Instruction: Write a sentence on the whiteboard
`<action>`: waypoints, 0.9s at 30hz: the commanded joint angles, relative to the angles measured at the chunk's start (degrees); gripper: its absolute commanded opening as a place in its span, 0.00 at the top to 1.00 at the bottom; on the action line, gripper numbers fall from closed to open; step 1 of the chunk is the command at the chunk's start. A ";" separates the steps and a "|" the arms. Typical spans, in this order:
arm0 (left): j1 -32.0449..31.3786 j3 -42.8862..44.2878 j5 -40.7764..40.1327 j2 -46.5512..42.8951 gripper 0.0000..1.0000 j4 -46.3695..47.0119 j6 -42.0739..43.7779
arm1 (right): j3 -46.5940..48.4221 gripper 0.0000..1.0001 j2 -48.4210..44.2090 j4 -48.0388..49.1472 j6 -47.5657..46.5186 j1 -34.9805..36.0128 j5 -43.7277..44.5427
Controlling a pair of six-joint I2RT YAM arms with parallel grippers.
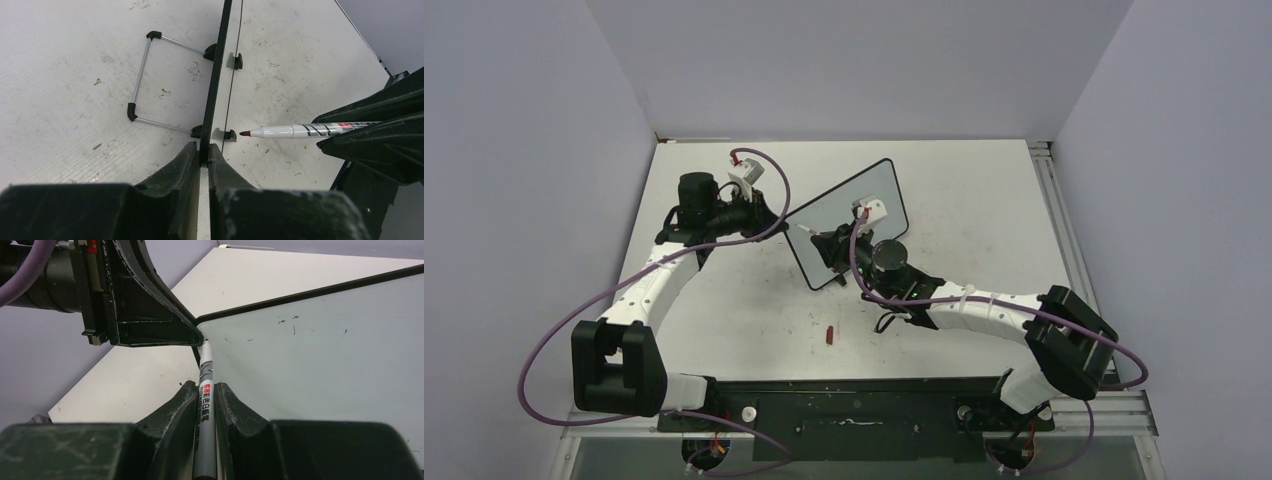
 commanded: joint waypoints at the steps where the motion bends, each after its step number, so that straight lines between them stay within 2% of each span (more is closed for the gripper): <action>1: -0.57 2.39 -2.05 -1.08 1.00 -1.29 1.95 | 1.60 0.95 0.77 4.82 -1.02 0.12 1.45; 27: -0.62 2.48 -0.95 -1.41 1.00 -1.40 2.58 | 3.57 0.95 4.53 7.28 -1.44 0.12 1.43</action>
